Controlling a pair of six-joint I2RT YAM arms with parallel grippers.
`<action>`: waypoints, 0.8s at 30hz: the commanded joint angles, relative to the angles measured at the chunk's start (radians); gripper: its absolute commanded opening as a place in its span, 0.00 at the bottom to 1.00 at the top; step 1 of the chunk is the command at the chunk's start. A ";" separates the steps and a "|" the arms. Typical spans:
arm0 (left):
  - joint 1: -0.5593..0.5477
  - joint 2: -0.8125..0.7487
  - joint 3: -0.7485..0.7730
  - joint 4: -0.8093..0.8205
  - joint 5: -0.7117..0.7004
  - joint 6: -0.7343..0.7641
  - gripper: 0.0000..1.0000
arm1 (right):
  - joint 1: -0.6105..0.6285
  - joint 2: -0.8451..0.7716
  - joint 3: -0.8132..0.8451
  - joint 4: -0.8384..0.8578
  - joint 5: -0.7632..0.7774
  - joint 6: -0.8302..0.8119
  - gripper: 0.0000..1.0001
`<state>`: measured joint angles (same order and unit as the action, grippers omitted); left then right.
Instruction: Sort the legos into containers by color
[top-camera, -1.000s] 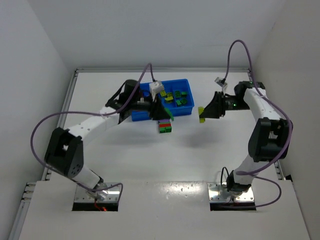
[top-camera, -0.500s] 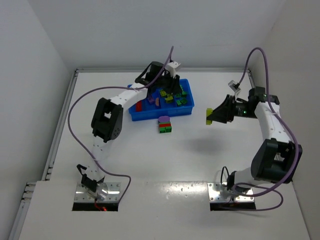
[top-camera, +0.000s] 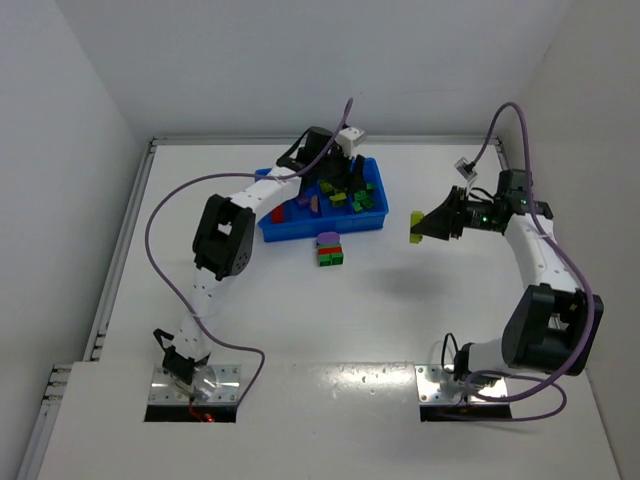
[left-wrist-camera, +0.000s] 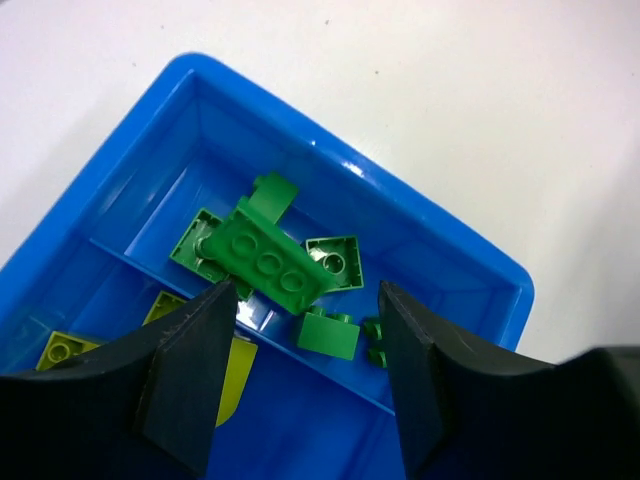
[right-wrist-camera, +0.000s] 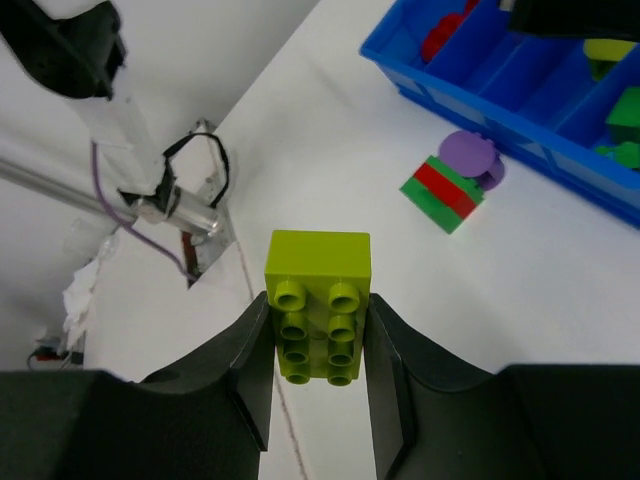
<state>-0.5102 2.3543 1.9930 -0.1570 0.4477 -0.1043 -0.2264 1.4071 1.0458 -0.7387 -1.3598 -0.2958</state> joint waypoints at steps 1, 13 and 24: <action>-0.011 -0.075 0.049 0.030 0.017 -0.035 0.64 | 0.018 -0.037 -0.030 0.250 0.075 0.218 0.09; 0.203 -0.632 -0.374 0.071 0.074 -0.216 0.72 | 0.384 0.324 0.347 0.453 0.554 0.486 0.08; 0.441 -1.115 -0.790 -0.064 0.181 -0.051 0.89 | 0.553 0.751 0.735 0.423 0.830 0.481 0.13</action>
<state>-0.0757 1.2926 1.2583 -0.1471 0.5610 -0.2272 0.3222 2.1033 1.6997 -0.3195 -0.6361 0.1696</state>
